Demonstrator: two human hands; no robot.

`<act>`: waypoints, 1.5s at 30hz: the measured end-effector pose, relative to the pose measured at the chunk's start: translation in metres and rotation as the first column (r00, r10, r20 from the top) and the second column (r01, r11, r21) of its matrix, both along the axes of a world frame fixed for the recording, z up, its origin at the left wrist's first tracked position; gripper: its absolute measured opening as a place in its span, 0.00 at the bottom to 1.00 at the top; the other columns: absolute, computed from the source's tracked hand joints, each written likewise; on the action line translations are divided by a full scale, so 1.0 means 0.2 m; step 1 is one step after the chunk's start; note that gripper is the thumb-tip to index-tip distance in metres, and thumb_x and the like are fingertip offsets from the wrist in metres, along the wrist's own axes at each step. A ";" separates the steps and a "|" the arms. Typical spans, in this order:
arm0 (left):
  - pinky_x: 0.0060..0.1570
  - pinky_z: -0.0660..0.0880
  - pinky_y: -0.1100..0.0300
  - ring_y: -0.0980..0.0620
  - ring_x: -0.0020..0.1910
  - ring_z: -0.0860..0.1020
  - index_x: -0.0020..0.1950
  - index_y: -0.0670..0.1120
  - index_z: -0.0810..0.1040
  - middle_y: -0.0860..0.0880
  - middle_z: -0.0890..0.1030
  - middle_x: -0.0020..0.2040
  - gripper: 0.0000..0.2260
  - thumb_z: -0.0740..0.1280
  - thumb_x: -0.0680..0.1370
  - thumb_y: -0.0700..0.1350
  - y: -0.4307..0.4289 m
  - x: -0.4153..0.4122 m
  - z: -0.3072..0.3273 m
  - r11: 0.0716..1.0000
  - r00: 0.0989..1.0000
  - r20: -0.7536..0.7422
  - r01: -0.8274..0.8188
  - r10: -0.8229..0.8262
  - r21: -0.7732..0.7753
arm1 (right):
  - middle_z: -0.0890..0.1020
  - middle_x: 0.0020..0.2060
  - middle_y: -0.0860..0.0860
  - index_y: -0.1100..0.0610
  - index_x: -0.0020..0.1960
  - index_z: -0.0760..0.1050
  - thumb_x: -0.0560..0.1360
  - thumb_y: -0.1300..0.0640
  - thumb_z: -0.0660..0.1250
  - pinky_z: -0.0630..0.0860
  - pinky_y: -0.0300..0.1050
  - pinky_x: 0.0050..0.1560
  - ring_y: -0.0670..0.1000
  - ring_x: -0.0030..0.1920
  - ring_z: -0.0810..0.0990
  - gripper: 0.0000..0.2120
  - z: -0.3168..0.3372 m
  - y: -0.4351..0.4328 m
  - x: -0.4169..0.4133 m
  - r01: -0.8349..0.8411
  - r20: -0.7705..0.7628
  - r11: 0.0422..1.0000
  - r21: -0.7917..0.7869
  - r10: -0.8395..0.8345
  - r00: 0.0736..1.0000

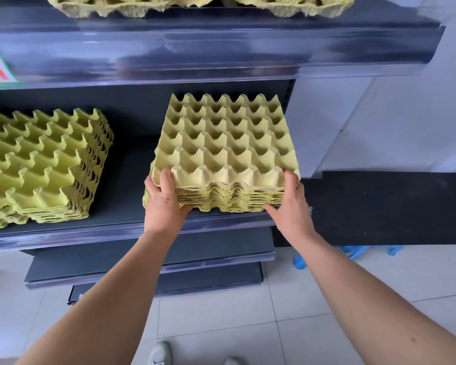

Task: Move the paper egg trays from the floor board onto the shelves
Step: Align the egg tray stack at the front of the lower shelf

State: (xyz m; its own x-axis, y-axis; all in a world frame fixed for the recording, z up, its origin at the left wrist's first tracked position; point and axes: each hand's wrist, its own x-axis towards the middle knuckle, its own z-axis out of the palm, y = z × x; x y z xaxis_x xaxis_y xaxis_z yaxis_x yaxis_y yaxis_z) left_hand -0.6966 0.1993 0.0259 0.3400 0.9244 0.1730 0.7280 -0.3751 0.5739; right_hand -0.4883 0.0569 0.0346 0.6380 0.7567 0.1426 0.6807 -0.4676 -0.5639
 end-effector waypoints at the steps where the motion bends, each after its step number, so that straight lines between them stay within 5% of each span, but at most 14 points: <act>1: 0.47 0.73 0.47 0.36 0.47 0.75 0.70 0.50 0.55 0.39 0.61 0.65 0.41 0.77 0.67 0.40 0.01 0.00 -0.01 1.000 1.000 0.000 0.006 -0.006 0.022 | 0.67 0.63 0.60 0.53 0.71 0.55 0.70 0.59 0.74 0.69 0.45 0.44 0.61 0.52 0.77 0.37 0.00 0.01 0.01 0.001 0.015 1.000 0.001 -0.001 1.000; 5: 0.51 0.75 0.40 0.35 0.47 0.75 0.66 0.53 0.55 0.39 0.62 0.63 0.40 0.79 0.65 0.41 0.03 0.01 -0.01 0.998 0.999 0.013 0.029 -0.029 0.062 | 0.69 0.63 0.59 0.53 0.70 0.56 0.70 0.59 0.74 0.73 0.50 0.52 0.60 0.57 0.74 0.36 0.00 0.02 0.06 -0.018 0.022 0.998 0.064 0.017 1.000; 17: 0.56 0.74 0.43 0.36 0.53 0.73 0.70 0.54 0.55 0.39 0.59 0.67 0.42 0.78 0.66 0.40 0.05 -0.09 0.13 0.993 0.991 0.123 0.032 -0.045 0.110 | 0.69 0.65 0.58 0.53 0.70 0.58 0.70 0.59 0.74 0.70 0.45 0.54 0.59 0.61 0.73 0.35 0.12 0.08 0.01 -0.045 -0.011 0.985 0.164 0.047 0.999; 26: 0.53 0.74 0.47 0.38 0.47 0.74 0.72 0.47 0.54 0.37 0.57 0.68 0.41 0.77 0.68 0.40 0.10 -0.16 -0.01 1.000 0.999 0.042 0.019 -0.018 -0.017 | 0.75 0.54 0.60 0.57 0.68 0.61 0.67 0.55 0.77 0.73 0.49 0.43 0.61 0.46 0.78 0.36 -0.01 0.12 -0.08 -0.062 0.200 0.998 0.006 0.060 0.978; 33: 0.44 0.71 0.55 0.44 0.39 0.71 0.73 0.48 0.53 0.39 0.57 0.69 0.39 0.75 0.70 0.40 0.08 -0.16 0.01 0.997 0.999 0.038 0.030 -0.027 -0.072 | 0.66 0.62 0.61 0.56 0.69 0.55 0.71 0.57 0.73 0.69 0.44 0.37 0.62 0.42 0.79 0.35 -0.01 0.12 -0.10 -0.078 0.084 0.997 -0.024 0.080 0.993; 45: 0.45 0.70 0.57 0.47 0.44 0.70 0.72 0.47 0.57 0.41 0.58 0.68 0.37 0.76 0.70 0.42 0.04 -0.19 0.06 0.998 0.994 0.086 0.065 -0.063 -0.025 | 0.70 0.61 0.59 0.58 0.68 0.58 0.66 0.56 0.78 0.74 0.51 0.50 0.60 0.55 0.74 0.39 0.00 0.12 -0.05 -0.103 0.125 0.994 0.034 0.098 0.987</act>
State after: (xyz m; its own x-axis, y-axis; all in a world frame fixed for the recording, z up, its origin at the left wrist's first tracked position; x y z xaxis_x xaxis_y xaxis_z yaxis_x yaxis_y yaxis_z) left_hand -0.7343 0.2072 0.0377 0.3835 0.9062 0.1783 0.6515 -0.4023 0.6432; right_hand -0.4986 0.0807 0.0339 0.5346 0.8083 0.2467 0.7882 -0.3717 -0.4904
